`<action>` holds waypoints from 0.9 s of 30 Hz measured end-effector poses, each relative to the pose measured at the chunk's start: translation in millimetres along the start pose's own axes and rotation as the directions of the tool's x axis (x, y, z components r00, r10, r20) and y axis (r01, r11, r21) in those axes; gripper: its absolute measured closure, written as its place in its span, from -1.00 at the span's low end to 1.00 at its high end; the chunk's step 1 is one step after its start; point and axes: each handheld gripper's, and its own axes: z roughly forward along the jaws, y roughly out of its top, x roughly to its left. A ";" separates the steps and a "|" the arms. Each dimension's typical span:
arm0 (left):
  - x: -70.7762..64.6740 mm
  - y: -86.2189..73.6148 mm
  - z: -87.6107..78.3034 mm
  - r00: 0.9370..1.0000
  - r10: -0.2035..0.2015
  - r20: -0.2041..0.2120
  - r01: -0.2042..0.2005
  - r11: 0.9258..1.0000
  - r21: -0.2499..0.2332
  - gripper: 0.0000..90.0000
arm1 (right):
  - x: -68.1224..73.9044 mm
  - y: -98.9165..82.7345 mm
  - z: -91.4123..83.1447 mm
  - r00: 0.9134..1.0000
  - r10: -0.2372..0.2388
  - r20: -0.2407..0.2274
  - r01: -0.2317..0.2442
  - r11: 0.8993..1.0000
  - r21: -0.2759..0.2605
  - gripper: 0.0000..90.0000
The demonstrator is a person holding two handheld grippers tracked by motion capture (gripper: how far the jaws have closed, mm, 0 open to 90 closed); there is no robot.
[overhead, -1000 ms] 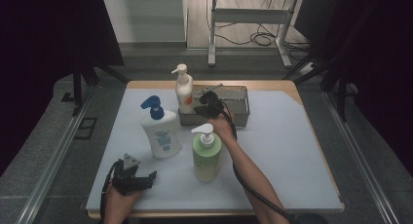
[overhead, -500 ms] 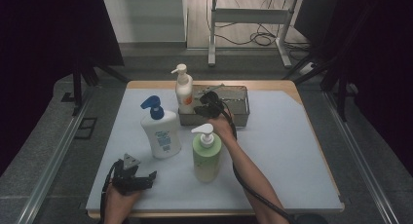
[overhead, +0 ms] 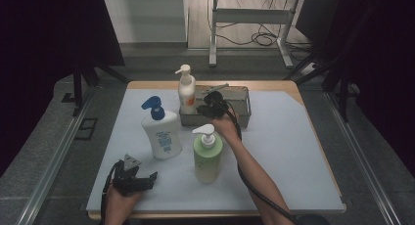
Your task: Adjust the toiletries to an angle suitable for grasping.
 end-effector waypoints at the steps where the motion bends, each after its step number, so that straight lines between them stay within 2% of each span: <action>1: -0.1 0.0 0.0 1.000 0.000 -0.001 0.000 1.000 0.000 -0.73 | -0.4 0.0 -1.8 1.000 0.000 0.001 0.000 1.000 -0.003 0.75; 12: 0.1 -0.1 0.1 1.000 0.001 0.000 -0.001 1.000 -0.001 -0.73 | -0.2 -0.9 -23.4 1.000 -0.030 -0.007 0.030 0.999 -0.028 0.49; 23: 0.1 -0.2 0.0 1.000 0.001 -0.001 -0.001 1.000 -0.001 -0.73 | -2.4 -6.6 -44.2 0.997 -0.047 -0.062 0.045 0.998 -0.035 -0.01; 27: 0.1 -0.2 0.0 1.000 0.001 -0.001 -0.001 1.000 -0.001 -0.73 | -2.6 -9.7 -51.4 0.997 -0.056 -0.050 0.054 0.997 -0.051 -0.17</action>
